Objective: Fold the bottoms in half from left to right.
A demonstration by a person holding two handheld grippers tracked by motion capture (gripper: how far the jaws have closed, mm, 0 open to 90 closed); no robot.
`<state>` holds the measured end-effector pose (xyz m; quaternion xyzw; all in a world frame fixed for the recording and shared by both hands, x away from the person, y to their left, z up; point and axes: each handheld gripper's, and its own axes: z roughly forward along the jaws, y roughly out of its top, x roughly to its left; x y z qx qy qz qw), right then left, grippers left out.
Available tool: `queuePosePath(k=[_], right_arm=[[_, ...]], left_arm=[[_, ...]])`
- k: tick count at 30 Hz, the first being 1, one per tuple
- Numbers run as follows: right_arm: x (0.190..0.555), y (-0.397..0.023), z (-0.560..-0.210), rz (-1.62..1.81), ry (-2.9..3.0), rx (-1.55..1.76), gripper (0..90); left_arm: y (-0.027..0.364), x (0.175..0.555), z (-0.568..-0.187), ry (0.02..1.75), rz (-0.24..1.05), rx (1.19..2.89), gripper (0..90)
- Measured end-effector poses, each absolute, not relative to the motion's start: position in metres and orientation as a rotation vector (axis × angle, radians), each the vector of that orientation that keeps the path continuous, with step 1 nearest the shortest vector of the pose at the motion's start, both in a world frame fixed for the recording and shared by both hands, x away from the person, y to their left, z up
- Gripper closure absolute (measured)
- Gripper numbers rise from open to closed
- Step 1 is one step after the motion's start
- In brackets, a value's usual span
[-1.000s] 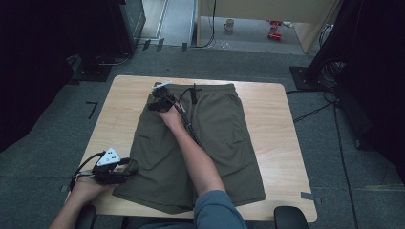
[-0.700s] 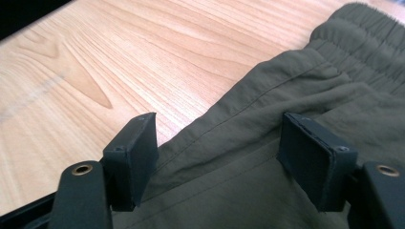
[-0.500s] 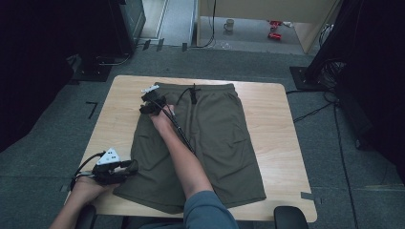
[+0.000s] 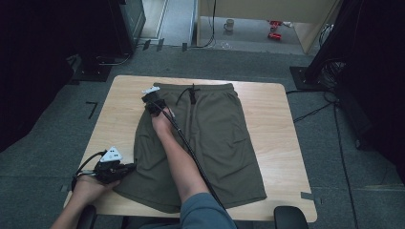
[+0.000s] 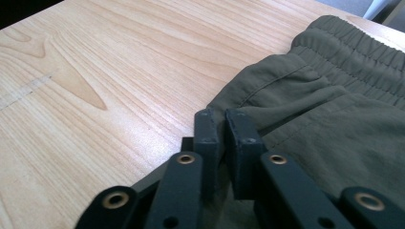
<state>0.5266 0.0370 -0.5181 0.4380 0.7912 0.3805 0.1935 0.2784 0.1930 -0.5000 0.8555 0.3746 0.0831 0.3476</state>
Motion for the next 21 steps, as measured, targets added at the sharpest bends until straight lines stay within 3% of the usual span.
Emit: queuePosePath(k=[8, 21], right_arm=[[0.535, 0.036, -0.509, 1.061, 2.258, 1.321, 88.9], [0.533, -0.01, -0.451, 1.136, 2.277, 1.285, 89.1]], left_arm=[[0.2, 0.279, -0.485, 0.972, 0.185, 2.082, 89.7], [0.167, 0.277, -0.443, 0.825, 0.173, 2.031, 89.7]])
